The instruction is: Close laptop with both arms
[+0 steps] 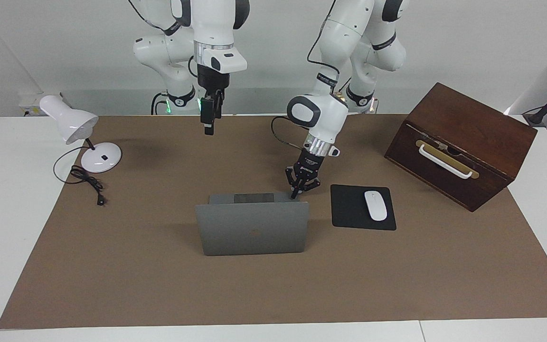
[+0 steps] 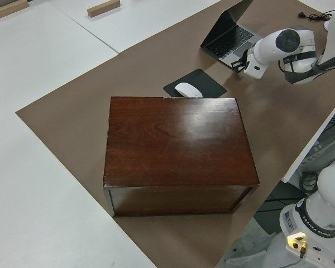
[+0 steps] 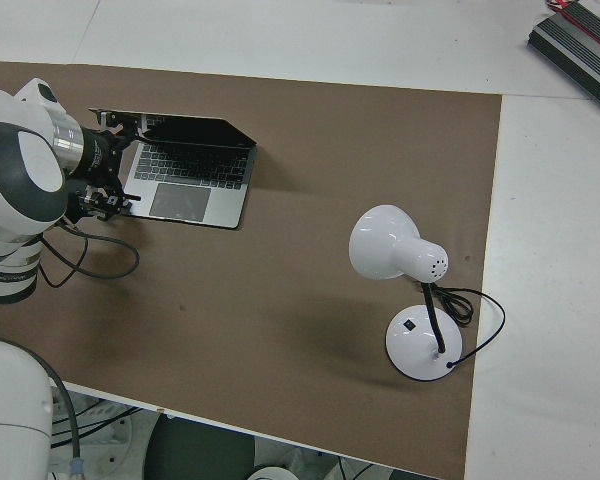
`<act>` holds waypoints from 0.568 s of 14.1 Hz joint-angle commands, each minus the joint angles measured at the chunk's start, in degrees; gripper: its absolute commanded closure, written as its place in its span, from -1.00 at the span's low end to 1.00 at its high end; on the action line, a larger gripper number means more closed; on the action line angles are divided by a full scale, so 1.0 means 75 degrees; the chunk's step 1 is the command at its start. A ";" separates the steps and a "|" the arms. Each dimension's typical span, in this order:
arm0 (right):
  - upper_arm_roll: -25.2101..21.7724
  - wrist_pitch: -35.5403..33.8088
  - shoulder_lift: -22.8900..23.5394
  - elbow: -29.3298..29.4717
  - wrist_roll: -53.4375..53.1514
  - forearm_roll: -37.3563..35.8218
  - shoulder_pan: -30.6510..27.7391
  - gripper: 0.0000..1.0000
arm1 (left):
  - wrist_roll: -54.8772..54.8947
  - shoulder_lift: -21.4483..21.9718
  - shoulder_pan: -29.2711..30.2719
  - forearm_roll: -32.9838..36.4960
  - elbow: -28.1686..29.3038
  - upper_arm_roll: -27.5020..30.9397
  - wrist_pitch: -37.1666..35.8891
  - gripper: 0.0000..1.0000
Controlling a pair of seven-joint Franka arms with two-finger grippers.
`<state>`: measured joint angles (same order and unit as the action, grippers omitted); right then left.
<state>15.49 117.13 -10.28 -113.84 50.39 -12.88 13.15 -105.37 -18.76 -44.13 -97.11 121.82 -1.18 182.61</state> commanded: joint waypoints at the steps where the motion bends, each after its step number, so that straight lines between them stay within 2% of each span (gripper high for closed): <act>1: -0.0002 0.0331 0.0151 -0.0126 0.0055 -0.0182 -0.0019 -1.00 | 0.0010 -0.0206 -0.0128 -0.0200 -0.0165 0.0064 0.0191 1.00; 8: -0.0014 0.1163 0.0866 -0.0126 -0.0061 -0.0369 -0.0124 -1.00 | 0.0010 -0.0206 -0.0128 -0.0200 -0.0177 0.0064 0.0191 1.00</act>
<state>15.29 123.72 -4.92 -114.54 50.38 -13.90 13.04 -105.37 -18.76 -44.13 -97.11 121.82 -1.18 182.61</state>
